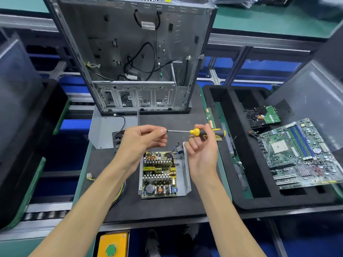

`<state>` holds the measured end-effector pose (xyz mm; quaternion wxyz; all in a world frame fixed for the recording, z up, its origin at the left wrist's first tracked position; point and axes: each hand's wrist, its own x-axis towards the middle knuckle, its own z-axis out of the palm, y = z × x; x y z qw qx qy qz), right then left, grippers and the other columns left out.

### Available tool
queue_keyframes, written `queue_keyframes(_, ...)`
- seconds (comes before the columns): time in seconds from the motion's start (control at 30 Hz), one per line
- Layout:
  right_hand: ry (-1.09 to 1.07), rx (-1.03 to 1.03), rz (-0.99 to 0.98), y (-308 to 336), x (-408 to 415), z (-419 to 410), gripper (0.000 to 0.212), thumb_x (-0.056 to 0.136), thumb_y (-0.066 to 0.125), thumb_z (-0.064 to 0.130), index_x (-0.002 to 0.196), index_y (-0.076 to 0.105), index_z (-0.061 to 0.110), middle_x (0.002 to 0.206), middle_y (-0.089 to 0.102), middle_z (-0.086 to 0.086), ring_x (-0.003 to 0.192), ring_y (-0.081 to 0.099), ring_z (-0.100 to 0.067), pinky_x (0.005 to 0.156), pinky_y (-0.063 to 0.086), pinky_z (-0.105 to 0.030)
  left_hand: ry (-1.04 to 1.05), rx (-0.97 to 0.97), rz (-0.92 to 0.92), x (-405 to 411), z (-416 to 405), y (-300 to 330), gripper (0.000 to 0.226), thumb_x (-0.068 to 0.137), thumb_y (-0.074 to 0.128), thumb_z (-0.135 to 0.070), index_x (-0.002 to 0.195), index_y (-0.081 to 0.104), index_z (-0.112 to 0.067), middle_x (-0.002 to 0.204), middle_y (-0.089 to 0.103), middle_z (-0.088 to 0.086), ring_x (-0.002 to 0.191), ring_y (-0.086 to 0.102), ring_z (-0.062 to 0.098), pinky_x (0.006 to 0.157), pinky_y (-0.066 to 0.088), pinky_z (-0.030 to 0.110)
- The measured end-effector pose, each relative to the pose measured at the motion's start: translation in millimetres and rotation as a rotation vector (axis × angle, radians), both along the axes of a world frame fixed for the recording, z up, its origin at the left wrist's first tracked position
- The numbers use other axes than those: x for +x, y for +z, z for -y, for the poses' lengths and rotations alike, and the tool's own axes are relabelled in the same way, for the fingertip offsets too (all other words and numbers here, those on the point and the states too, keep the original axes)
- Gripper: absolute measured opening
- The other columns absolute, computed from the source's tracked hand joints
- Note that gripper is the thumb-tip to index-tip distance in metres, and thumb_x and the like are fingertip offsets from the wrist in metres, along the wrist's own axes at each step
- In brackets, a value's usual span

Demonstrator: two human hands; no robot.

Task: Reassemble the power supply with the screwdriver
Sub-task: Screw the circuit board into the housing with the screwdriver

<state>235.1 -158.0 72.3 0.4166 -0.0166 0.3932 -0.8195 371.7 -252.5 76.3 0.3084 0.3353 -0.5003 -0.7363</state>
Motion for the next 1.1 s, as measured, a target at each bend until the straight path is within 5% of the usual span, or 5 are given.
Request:
queue_keyframes(0.23, 0.020, -0.011, 0.135, -7.8, 7.8, -5.5, 0.032, 0.105, 0.052, 0.032, 0.083, 0.066, 0.013, 0.063, 0.028, 0.004, 0.049, 0.026, -0.009, 0.040, 0.028, -0.020, 0.058, -0.119, 0.109, 4.5, -9.4, 1.9, 0.009, 0.087, 0.078, -0.016, 0.085, 0.081, -0.008, 0.080, 0.076, 0.018, 0.072, 0.074, 0.027, 0.068, 0.060, 0.027)
queue_keyframes(0.6, 0.110, -0.038, 0.128, -11.9, 11.9, -16.0, 0.037, 0.103, 0.052, 0.032, 0.075, 0.070, 0.016, 0.062, 0.025, 0.005, 0.049, 0.023, -0.009, 0.041, 0.027, -0.020, 0.234, -0.127, 0.212, 35.6, -24.7, -7.3, 0.025, 0.097, 0.067, -0.033, 0.088, 0.081, -0.015, 0.080, 0.076, 0.010, 0.074, 0.073, 0.021, 0.062, 0.058, 0.022)
queue_keyframes(0.73, 0.164, -0.029, -0.086, -13.1, 17.8, -27.9, 0.037, 0.102, 0.052, 0.030, 0.072, 0.069, 0.019, 0.059, 0.030, 0.006, 0.048, 0.023, -0.008, 0.042, 0.027, -0.020, 0.303, -0.235, 0.361, 62.8, -44.9, -34.2, 0.021, 0.099, 0.064, -0.028, 0.085, 0.080, -0.024, 0.075, 0.074, 0.001, 0.066, 0.066, 0.010, 0.055, 0.053, 0.020)
queue_keyframes(0.9, 0.282, 0.009, -0.583, -25.2, 34.3, -50.9, 0.026, 0.094, 0.057, 0.033, 0.072, 0.066, 0.022, 0.060, 0.043, 0.000, 0.051, 0.029, -0.015, 0.043, 0.025, -0.022, 0.419, -0.239, 0.489, 92.7, -89.7, -78.9, 0.016, 0.098, 0.061, -0.014, 0.089, 0.072, -0.022, 0.071, 0.070, -0.004, 0.060, 0.062, 0.008, 0.051, 0.050, 0.021)
queue_keyframes(1.1, 0.375, 0.037, -1.007, -47.6, 48.1, -65.4, 0.022, 0.097, 0.055, 0.030, 0.079, 0.067, 0.028, 0.077, 0.062, 0.008, 0.062, 0.049, -0.012, 0.056, 0.038, -0.024, 0.369, -0.320, 0.703, 98.2, -133.4, -118.2, 0.015, 0.091, 0.068, -0.009, 0.101, 0.070, -0.021, 0.085, 0.065, -0.003, 0.073, 0.056, 0.007, 0.072, 0.049, 0.021)
